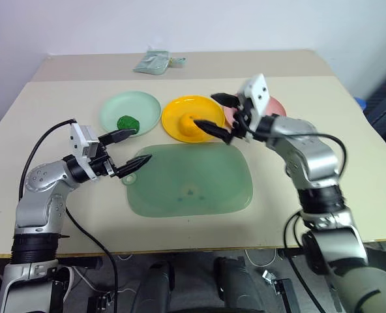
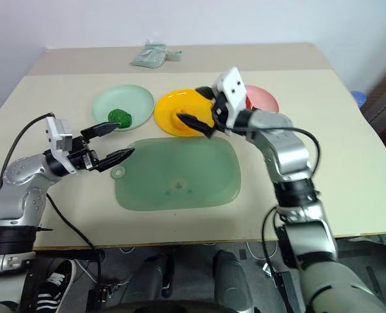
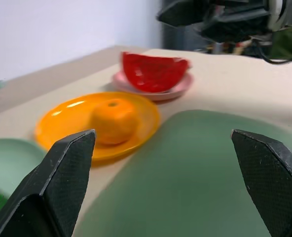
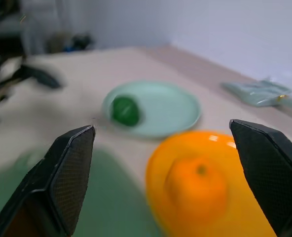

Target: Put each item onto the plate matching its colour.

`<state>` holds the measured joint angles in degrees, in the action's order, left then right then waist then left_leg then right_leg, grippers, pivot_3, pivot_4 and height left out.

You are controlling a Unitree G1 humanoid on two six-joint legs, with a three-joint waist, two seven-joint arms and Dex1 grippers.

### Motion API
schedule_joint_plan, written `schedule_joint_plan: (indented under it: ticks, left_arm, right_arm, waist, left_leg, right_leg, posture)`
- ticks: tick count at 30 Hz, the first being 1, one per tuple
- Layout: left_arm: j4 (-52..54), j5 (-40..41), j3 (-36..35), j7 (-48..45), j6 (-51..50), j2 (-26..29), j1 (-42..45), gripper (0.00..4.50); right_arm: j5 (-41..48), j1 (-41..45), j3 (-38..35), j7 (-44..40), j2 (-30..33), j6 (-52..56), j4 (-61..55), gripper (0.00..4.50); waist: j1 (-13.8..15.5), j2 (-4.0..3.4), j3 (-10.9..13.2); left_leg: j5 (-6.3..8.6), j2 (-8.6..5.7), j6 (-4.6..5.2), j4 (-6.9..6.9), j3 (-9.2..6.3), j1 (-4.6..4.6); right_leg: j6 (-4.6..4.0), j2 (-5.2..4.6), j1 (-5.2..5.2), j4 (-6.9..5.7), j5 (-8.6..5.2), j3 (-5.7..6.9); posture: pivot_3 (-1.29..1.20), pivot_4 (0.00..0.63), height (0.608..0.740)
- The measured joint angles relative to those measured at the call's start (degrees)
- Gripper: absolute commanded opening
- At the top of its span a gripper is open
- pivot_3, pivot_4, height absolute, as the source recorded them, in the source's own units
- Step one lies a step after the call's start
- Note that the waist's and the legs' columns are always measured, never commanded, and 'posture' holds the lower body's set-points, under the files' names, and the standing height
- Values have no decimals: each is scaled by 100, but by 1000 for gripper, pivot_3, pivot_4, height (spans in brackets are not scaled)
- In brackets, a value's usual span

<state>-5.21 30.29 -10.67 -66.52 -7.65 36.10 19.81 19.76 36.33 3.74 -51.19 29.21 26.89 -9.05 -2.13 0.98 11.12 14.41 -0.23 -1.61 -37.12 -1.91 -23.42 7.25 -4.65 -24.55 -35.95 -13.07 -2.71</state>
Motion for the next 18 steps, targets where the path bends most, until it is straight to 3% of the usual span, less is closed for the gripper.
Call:
schedule_joint_plan:
  ticks: [4,8,14,18]
  left_arm:
    - [-217,14,98,-378,91,0,287,4500]
    - [-778,-215,186,-875,656,16,283,4500]
    - [-960,-238,468,-1107,599,-243,371,4500]
    - [-1242,-354,666,-1199,708,-447,630,4500]
  right_arm:
    - [56,-1109,-55,-606,900,-371,-892,4438]
    - [282,-2025,-383,-924,1392,-403,-1226,4438]
    - [1041,-2570,-1259,-884,1670,1,-1764,4438]
    - [1116,-2715,-1310,-661,1674,78,-2149,4438]
  waist:
    - [5,3,-2]
    - [-18,3,-2]
    - [51,6,-3]
    - [134,6,-3]
  left_leg:
    - [0,0,0,-2,2,2]
    - [0,0,0,-2,5,4]
    - [0,1,1,-11,3,4]
    - [0,0,1,-19,3,4]
  right_leg:
    - [1,-1,7,7,0,-1]
    - [1,-1,7,6,0,-3]
    - [2,-3,13,6,1,-3]
    - [2,-1,14,6,1,-3]
  posture:
    - [0,150,740]
    - [0,150,740]
    - [0,150,740]
    - [0,150,740]
